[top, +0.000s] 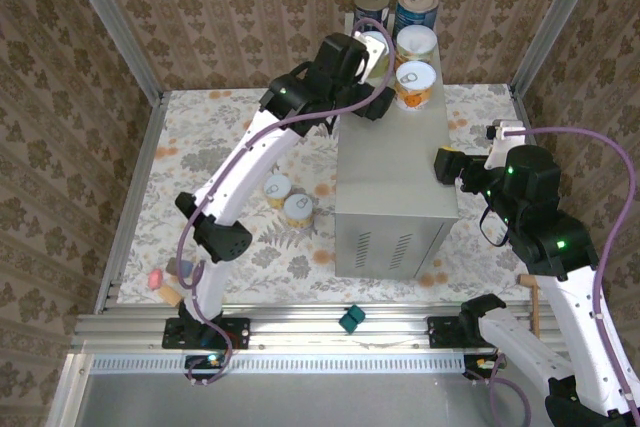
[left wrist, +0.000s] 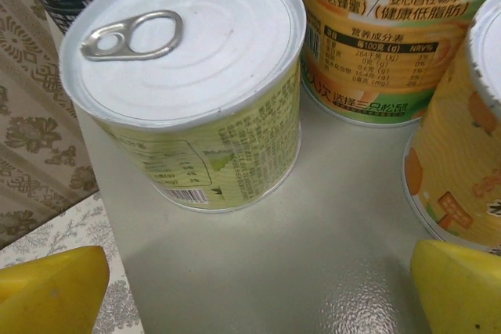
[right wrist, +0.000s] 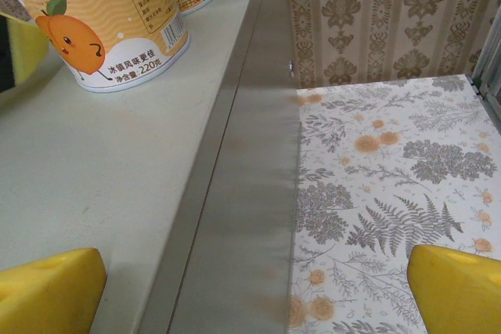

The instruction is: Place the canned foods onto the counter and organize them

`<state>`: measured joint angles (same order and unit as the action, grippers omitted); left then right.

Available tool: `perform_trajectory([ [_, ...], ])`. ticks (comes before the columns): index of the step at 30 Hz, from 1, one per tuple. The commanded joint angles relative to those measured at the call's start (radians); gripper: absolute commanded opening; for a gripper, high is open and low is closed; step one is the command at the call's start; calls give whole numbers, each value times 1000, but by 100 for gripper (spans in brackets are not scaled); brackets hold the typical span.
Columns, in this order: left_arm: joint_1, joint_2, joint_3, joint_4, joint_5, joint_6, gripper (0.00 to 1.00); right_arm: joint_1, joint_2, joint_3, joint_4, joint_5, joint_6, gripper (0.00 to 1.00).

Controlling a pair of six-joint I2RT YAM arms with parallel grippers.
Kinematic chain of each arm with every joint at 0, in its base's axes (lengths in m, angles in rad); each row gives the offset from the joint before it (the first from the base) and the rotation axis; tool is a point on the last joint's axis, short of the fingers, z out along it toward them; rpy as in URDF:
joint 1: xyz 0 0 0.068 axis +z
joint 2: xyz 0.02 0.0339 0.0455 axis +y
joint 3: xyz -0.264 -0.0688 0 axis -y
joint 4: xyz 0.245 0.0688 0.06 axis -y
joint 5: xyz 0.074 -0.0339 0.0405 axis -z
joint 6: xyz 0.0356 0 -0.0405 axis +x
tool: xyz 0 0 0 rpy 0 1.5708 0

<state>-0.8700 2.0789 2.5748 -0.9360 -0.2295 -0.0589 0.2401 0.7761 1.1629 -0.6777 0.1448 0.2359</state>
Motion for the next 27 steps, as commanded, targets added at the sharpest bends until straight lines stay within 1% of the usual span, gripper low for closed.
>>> perform_trajectory([
  [1, -5, 1, 19, 4, -8, 1, 100, -7, 4, -25, -43, -7, -12, 100],
  [27, -19, 13, 19, 2, -10, -1, 100, -8, -9, -45, -46, -2, -12, 100],
])
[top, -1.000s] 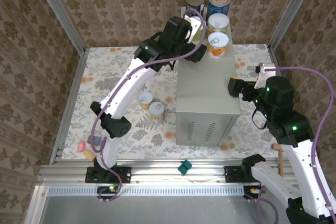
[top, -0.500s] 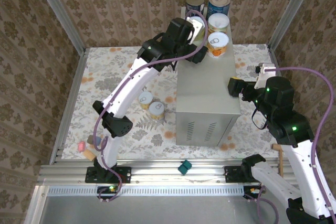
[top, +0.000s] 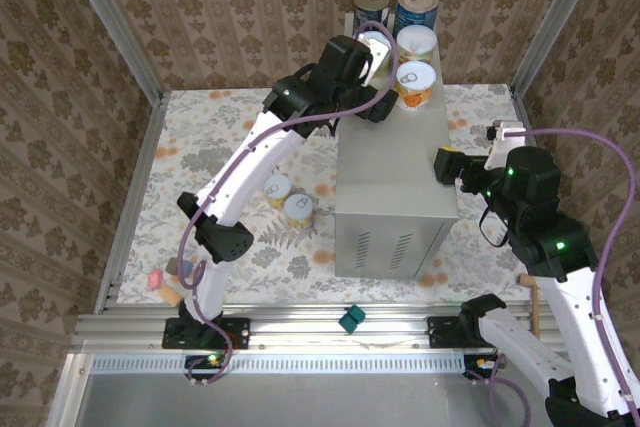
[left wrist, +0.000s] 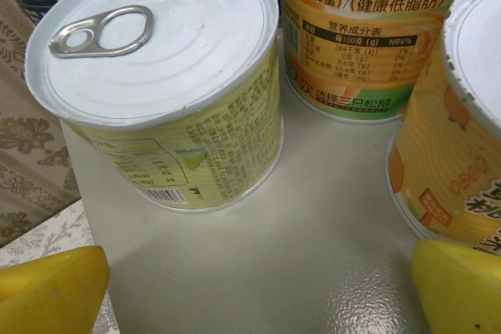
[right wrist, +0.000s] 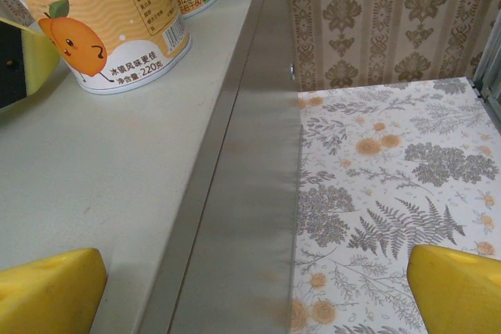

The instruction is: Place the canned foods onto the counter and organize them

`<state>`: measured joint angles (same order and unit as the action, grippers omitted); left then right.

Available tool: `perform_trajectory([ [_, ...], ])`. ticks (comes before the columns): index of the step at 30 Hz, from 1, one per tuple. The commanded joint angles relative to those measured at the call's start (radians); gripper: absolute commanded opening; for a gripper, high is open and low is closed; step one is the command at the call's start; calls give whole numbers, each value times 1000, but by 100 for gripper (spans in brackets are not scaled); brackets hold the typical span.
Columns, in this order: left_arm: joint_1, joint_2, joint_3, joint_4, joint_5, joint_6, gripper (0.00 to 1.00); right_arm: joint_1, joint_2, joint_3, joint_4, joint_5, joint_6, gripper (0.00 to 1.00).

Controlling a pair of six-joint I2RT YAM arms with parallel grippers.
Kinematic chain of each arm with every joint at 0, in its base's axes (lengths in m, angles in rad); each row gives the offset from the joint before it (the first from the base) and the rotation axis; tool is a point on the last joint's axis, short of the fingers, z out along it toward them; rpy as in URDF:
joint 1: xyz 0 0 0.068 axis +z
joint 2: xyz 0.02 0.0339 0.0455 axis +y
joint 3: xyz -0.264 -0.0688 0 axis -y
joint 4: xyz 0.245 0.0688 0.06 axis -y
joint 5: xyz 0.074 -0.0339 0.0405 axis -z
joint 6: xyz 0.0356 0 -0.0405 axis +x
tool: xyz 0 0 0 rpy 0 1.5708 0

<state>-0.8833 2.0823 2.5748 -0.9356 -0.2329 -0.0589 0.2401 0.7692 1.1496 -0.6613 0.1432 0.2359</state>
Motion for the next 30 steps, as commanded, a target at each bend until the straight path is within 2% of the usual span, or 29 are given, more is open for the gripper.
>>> perform_trajectory([
  [1, -6, 10, 19, 2, -5, -1, 100, -8, -4, -31, -62, -1, -11, 100],
  [30, 6, 25, 21, 25, 40, -13, 100, -10, -13, -35, -71, 5, -16, 100],
])
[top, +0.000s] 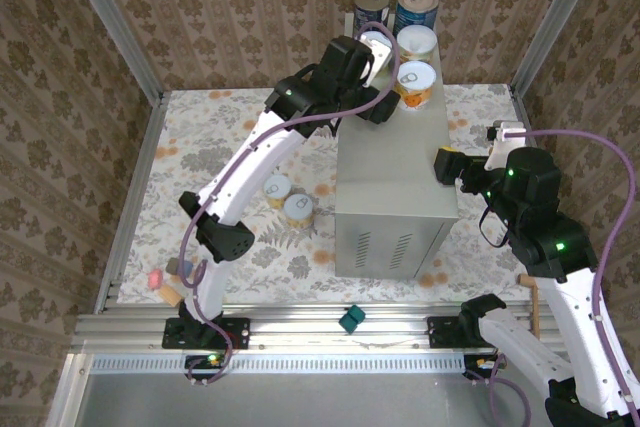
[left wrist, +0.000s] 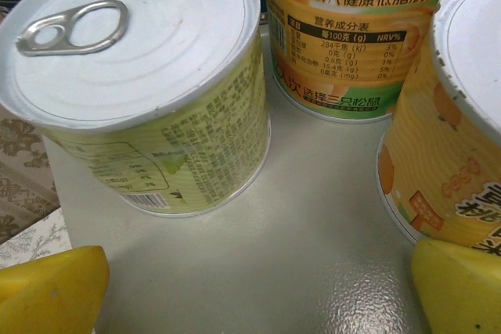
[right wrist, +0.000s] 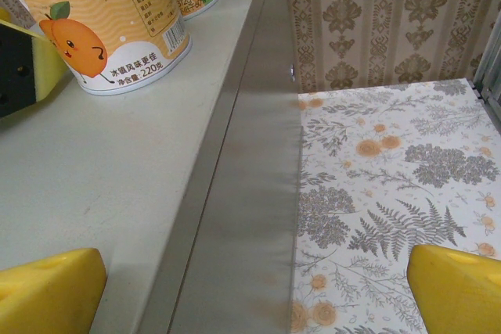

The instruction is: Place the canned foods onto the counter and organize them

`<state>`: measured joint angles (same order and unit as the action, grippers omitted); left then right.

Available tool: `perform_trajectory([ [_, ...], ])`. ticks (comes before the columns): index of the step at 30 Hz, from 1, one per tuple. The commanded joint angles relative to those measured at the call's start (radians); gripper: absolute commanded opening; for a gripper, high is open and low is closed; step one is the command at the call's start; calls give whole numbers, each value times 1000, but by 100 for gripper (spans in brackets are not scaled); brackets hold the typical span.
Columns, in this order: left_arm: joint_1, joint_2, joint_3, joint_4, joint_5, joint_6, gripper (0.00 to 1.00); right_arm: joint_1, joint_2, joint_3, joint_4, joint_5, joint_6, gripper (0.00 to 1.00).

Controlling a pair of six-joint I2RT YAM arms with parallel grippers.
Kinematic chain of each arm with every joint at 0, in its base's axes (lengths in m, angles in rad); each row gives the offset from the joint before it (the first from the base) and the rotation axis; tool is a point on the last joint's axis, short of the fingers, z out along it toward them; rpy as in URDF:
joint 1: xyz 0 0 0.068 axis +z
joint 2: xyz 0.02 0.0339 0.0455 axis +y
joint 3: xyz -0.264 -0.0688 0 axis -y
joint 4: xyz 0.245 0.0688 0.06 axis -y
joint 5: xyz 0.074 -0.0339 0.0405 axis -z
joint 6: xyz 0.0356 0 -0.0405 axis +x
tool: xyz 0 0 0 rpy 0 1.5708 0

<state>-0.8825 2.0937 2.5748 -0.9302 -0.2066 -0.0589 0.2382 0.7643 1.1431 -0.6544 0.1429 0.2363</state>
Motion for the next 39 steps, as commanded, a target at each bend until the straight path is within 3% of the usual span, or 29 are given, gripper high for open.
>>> perform_trajectory([
  [1, 4, 14, 21, 19, 15, -13, 100, -9, -8, -29, -77, 6, -17, 100],
  [15, 7, 4, 25, 15, 10, -16, 100, -12, -13, -29, -80, 4, -21, 100],
  [23, -6, -65, 0, -19, -53, 0, 100, -13, -11, -27, -70, -16, -18, 100],
  [31, -17, -248, -205, -11, -103, 2, 100, -14, -10, 17, -62, -71, -72, 100],
  [39, -4, -529, -564, 17, -175, -25, 100, -11, 28, 140, -119, -200, -173, 100],
])
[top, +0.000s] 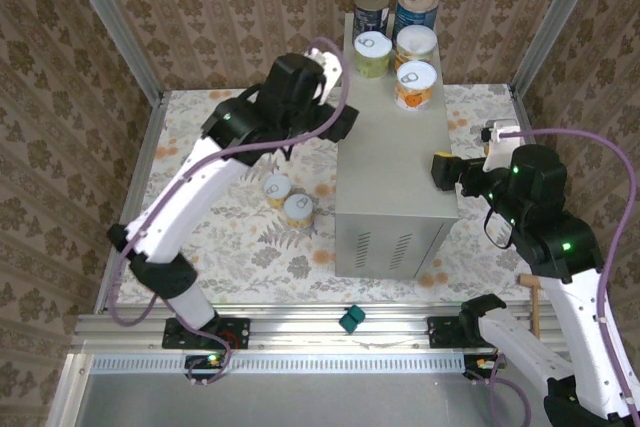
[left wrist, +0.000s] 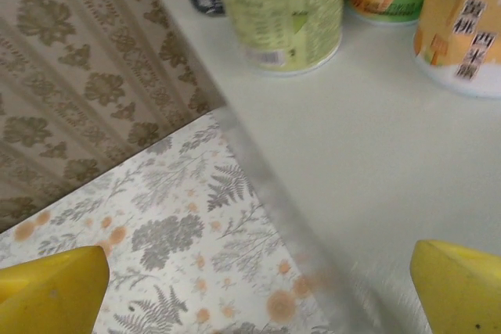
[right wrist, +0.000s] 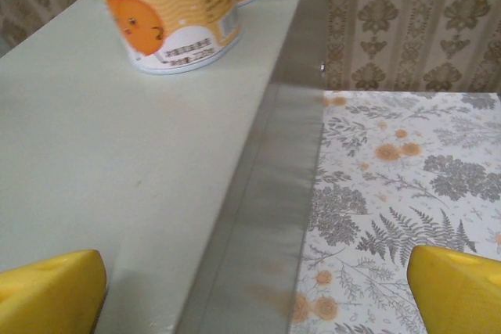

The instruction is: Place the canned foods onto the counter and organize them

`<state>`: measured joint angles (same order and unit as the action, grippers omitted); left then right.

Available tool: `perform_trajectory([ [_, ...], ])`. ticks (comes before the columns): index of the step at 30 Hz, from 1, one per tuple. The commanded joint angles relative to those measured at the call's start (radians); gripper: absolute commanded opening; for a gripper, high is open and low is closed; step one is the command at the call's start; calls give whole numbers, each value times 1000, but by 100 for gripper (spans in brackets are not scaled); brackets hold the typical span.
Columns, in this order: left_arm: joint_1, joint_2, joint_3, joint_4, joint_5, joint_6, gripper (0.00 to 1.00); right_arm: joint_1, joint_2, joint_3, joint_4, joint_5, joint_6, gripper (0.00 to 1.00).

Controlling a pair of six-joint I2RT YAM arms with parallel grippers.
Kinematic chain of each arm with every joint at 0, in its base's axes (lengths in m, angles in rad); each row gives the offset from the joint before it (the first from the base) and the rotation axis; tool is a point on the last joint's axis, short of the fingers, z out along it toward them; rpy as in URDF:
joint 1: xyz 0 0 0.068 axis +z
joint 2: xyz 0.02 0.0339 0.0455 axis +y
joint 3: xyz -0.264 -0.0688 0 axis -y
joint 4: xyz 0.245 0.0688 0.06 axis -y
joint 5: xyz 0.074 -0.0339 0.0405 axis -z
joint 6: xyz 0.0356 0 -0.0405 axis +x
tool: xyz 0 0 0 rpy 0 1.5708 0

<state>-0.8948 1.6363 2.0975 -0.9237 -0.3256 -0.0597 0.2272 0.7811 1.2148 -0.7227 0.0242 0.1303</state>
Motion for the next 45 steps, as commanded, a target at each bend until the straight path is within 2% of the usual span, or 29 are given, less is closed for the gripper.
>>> perform_trajectory([
  [1, 12, -108, -132, 15, -62, -32, 100, -1, 19, 87, -61, -105, -76, 100],
  [6, 66, -303, -375, 19, -20, -108, 100, 20, 85, 205, -116, -217, -105, 100],
  [9, 91, -405, -501, 13, 10, -160, 100, 81, 139, 283, -158, -240, -120, 100],
  [11, 100, -457, -573, 9, 21, -192, 100, 157, 179, 333, -184, -205, -133, 100],
  [15, 116, -530, -709, 3, 52, -264, 100, 379, 264, 427, -235, -34, -166, 100],
  [20, 127, -563, -858, 23, 94, -359, 100, 550, 362, 511, -276, 74, -164, 100],
  [26, 161, -509, -991, 118, 147, -474, 100, 735, 443, 565, -294, 226, -168, 100],
  [32, 219, -359, -985, 181, 194, -554, 100, 830, 490, 567, -302, 291, -162, 100],
  [38, 267, -175, -882, 145, 182, -587, 100, 865, 511, 543, -311, 309, -147, 100],
  [45, 333, 7, -781, 133, 199, -583, 100, 877, 460, 454, -216, 272, -151, 100],
])
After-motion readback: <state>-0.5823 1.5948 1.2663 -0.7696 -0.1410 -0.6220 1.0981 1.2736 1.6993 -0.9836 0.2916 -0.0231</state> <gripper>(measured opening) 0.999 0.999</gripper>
